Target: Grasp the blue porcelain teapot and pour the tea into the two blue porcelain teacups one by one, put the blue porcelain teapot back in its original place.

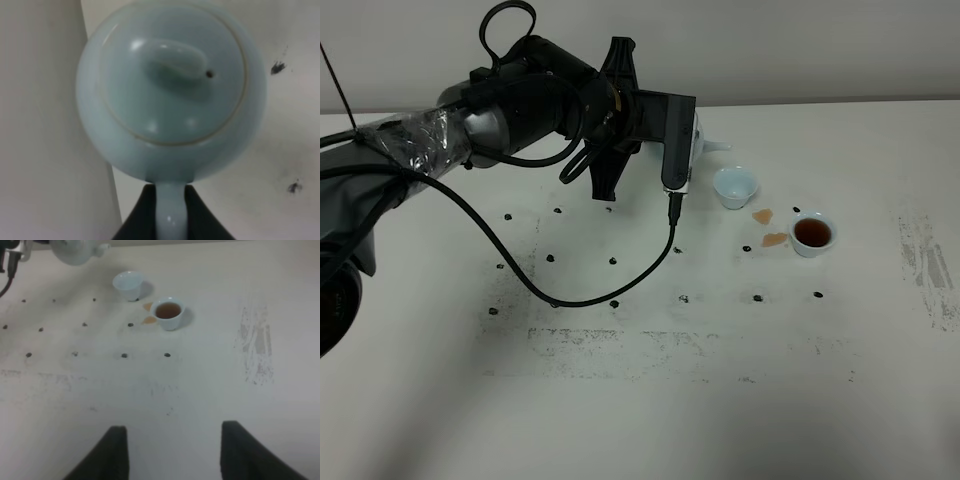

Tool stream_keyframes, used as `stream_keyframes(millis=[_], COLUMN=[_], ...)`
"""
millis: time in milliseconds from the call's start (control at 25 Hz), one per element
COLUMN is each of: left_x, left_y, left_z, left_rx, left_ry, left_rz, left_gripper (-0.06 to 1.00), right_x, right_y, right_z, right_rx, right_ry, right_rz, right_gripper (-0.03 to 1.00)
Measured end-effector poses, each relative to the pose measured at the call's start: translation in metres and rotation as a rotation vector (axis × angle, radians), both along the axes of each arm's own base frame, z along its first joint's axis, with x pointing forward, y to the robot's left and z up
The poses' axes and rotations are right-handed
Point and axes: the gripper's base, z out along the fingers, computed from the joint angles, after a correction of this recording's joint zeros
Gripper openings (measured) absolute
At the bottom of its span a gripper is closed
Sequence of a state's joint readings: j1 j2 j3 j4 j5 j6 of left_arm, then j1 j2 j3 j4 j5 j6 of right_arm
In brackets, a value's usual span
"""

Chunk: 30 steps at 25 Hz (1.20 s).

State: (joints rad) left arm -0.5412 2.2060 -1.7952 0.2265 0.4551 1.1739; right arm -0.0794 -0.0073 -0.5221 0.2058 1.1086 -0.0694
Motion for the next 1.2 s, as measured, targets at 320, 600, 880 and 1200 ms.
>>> stream_keyframes(millis=[320,600,880,1200], left_x=[0.012,0.017,0.019,0.015], left_y=[-0.004,-0.005,-0.005,-0.013], left_z=[-0.022,-0.023,-0.021,-0.020], left_rx=[0.039,0.069,0.079,0.140], left_ry=[-0.013,-0.056,-0.084,-0.118], left_rz=[-0.017,-0.039,-0.054,-0.145], left_gripper=[0.07,0.07,0.07,0.07], right_x=[0.000,0.000,0.000,0.000], right_y=[0.000,0.000,0.000,0.000], right_z=[0.000,0.000,0.000,0.000], right_rx=[0.000,0.000,0.000,0.000], right_ry=[0.000,-0.001,-0.002,-0.002], right_rz=[0.000,0.000,0.000,0.000], right_gripper=[0.45,0.45,0.45,0.45])
